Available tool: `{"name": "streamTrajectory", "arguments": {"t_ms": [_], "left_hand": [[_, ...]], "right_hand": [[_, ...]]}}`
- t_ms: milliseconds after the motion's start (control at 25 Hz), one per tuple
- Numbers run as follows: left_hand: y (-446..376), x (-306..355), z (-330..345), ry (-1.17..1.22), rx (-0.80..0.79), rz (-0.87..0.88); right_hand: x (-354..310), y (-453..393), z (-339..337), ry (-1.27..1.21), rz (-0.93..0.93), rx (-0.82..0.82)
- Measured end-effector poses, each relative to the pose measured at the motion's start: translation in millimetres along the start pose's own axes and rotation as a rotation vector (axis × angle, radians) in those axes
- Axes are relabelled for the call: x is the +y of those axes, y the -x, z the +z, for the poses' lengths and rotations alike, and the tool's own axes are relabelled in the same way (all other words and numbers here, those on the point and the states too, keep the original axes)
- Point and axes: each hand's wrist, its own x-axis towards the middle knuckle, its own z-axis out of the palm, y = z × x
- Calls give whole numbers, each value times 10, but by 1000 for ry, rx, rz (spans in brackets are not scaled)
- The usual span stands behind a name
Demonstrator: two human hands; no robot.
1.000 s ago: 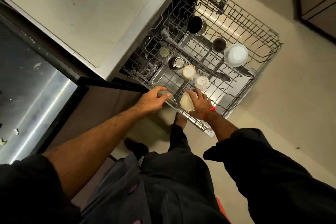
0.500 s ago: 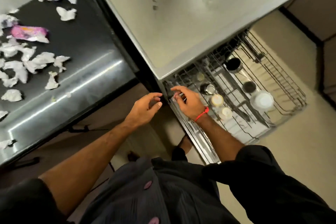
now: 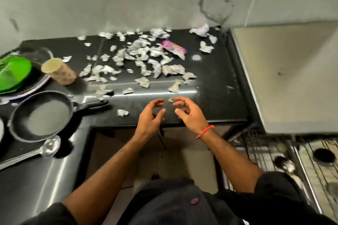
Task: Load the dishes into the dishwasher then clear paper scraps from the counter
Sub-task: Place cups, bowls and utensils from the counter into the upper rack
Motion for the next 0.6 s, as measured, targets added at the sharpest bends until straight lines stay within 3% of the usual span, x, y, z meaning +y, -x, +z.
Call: {"name": "streamTrajectory", "arguments": {"t_ms": [320,600], "left_hand": [[117,-611,-1630,131,438,-145],[310,-1043,-2328,53,653,-240]], "right_hand": [[-508,-613,1730,83,-60,-334],[-626,-807,2442,60,-76,-503]]}}
